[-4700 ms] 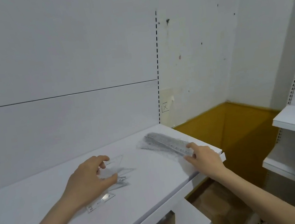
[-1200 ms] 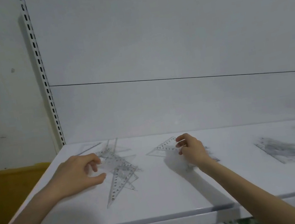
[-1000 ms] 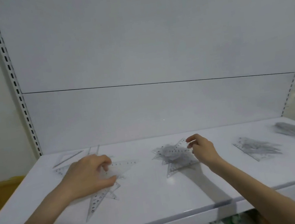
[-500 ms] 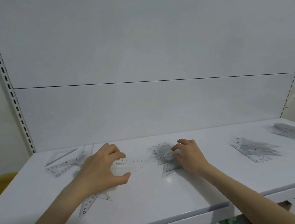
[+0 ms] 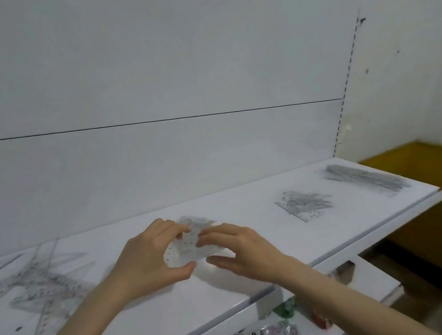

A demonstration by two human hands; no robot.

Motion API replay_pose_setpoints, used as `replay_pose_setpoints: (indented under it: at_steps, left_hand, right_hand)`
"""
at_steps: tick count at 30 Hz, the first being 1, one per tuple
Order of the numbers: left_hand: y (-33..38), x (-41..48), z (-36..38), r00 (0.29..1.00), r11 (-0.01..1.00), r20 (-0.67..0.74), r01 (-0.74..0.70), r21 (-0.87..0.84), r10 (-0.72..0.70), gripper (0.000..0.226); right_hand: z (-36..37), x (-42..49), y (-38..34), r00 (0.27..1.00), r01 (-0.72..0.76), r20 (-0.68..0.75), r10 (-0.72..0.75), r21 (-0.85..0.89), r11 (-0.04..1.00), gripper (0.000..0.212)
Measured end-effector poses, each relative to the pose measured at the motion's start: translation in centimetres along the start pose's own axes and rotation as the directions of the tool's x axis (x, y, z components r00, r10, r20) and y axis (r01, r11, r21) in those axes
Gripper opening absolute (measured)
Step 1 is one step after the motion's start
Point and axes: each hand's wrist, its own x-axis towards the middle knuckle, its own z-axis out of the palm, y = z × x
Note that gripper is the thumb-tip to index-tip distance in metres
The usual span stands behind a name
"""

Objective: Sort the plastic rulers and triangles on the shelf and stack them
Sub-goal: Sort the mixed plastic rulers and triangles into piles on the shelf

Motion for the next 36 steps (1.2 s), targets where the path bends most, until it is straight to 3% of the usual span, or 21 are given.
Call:
replay_pose_setpoints:
  at_steps: [7, 15, 22, 26, 29, 36]
  left_hand:
    - [5.1, 6.3, 4.5, 0.993, 0.993, 0.015, -0.114, -0.037, 0.114, 0.051]
    - [12.6, 15.6, 12.6, 0.993, 0.993, 0.035, -0.116, -0.030, 0.117, 0.061]
    - [14.4, 18.8, 17.9, 0.993, 0.992, 0.019, 0.117, 0.040, -0.118, 0.060]
    - [14.0, 17.8, 18.3, 0.960, 0.959, 0.000, 0.279, 0.052, -0.279, 0.023]
    - [13.5, 16.8, 17.7, 0.936, 0.932, 0.012, 0.350, 0.099, -0.353, 0.018]
    - [12.5, 15.6, 16.3, 0.917, 0.910, -0.017, 0.397, 0.121, -0.398, 0.043]
  right_hand:
    - [-6.3, -4.8, 5.2, 0.995, -0.102, 0.016, 0.102, -0.003, 0.995, 0.022]
    - [-14.7, -12.7, 15.8, 0.982, -0.190, -0.008, 0.189, -0.033, 0.981, 0.018]
    - [-18.7, -18.0, 26.0, 0.917, -0.398, 0.007, 0.398, -0.027, 0.917, 0.016]
    - [-17.1, -16.0, 28.7, 0.908, -0.419, 0.051, 0.416, 0.055, 0.906, 0.019]
    - [-15.3, -13.5, 29.2, 0.900, -0.431, 0.122, 0.419, 0.097, 0.897, 0.021]
    - [-13.4, -10.7, 30.7, 0.884, -0.396, 0.276, 0.376, 0.015, 0.918, 0.045]
